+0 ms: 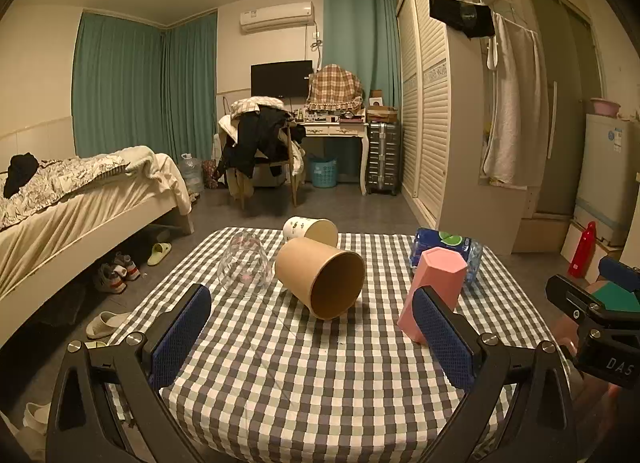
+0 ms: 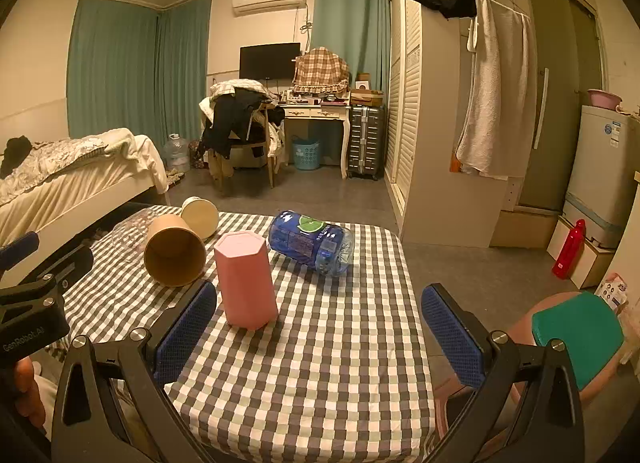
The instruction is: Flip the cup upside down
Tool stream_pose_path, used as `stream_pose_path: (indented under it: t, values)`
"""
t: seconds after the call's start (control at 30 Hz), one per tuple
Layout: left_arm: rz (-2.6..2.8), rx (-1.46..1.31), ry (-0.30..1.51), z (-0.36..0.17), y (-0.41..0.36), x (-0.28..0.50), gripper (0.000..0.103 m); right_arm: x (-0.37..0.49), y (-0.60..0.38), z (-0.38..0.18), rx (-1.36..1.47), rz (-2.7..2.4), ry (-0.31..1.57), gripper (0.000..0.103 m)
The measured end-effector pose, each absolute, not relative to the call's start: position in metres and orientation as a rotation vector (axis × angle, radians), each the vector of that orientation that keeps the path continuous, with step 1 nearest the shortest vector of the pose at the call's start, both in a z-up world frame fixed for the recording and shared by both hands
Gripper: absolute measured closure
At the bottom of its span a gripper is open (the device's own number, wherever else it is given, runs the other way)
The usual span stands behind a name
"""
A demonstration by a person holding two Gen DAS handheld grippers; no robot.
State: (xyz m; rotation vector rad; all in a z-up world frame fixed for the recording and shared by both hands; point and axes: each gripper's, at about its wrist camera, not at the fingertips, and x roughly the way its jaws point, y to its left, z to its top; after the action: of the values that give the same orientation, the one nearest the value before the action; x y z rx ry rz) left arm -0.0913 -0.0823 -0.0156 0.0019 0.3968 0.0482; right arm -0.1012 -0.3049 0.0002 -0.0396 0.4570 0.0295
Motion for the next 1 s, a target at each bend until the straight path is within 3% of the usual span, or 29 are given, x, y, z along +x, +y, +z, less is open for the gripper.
stream_pose_path:
  t: [1.0]
  values:
    - [0.049, -0.002, 0.408, -0.0198, -0.0792, -0.0927, 0.0, -0.0995, -0.3061, -0.0033, -0.042, 0.021, 0.475, 0.0]
